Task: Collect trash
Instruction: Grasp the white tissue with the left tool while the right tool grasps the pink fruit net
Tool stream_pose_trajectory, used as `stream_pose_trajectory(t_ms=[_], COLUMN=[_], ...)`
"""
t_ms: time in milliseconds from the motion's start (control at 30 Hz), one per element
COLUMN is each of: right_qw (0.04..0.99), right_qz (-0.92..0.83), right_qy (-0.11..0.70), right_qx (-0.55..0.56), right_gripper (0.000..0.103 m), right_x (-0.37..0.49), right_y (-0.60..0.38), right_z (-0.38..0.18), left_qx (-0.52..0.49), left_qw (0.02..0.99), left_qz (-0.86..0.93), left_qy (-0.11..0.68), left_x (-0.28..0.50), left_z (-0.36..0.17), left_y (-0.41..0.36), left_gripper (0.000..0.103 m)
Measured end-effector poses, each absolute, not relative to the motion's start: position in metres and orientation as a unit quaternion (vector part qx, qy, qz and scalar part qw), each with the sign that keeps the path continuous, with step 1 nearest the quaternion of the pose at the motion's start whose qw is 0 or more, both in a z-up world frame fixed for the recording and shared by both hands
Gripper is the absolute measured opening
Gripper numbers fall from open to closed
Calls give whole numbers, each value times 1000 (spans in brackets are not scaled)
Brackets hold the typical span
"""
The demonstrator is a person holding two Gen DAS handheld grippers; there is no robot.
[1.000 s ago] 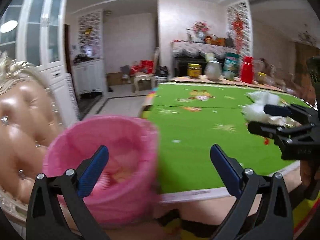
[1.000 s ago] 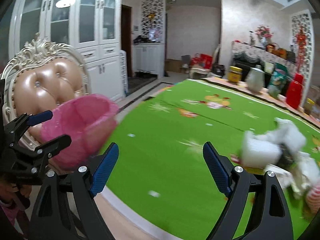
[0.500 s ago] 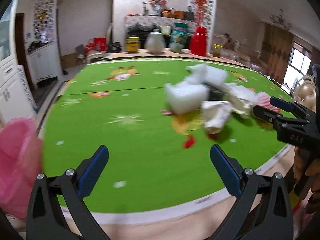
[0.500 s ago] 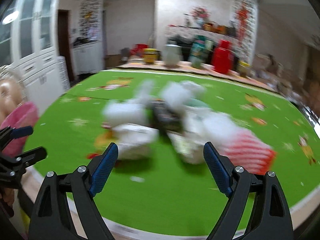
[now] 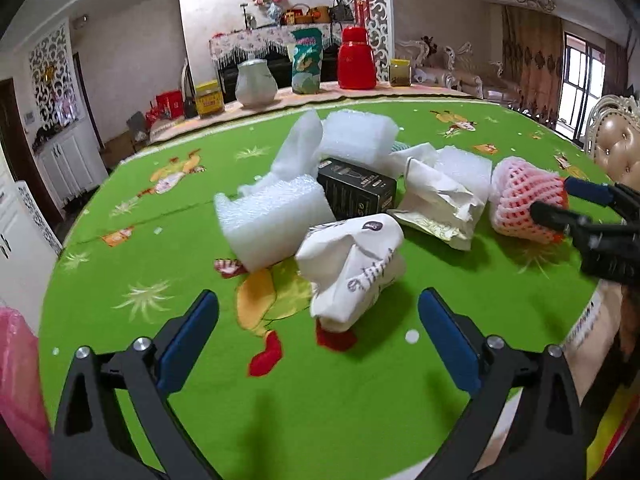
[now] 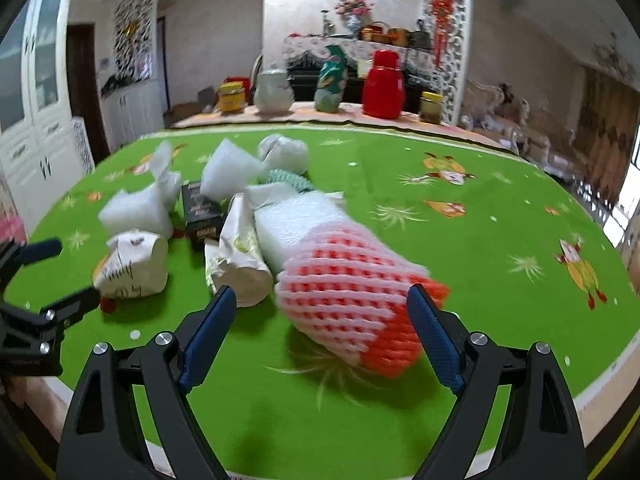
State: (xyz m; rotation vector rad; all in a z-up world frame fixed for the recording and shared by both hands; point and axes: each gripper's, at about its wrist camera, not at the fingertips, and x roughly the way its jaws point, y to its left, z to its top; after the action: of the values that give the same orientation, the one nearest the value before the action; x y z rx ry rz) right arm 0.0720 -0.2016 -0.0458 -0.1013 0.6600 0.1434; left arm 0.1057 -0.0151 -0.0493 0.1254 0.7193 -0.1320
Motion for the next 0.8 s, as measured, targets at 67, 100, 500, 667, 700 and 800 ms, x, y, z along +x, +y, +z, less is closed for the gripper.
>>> stream_pose_trajectory(t_ms=[67,100,500,667,700,800], right_qw=[939,937,925,932,933,938], right_qz=[58,46,11,4,4,5], right_qy=[334,339,377,361,357,345], right_qx=[-60,-66,-40,-30,-31,-41], right_gripper=[82,81,58,28,27,24], right_x=[79,82,98,95,93,89], right_y=[-200,-202,-224,-229,-228,-224], right_z=[-53,-57,-67,-63,-62,-59], left_qx=[52,50,48,53,48,39], left_qw=[928,928,926,923,921,925], left_qz=[-67,-67,-57,-69,-78,-85], left_qy=[362,364,371,375,378,368], left_x=[113,115,132,133,133,130], left_z=[-55,-56,-62,-64,-64,-62], left_y=[-18,-18,-37,-43,-41,-39], left_gripper=[91,91,83,25,25,23])
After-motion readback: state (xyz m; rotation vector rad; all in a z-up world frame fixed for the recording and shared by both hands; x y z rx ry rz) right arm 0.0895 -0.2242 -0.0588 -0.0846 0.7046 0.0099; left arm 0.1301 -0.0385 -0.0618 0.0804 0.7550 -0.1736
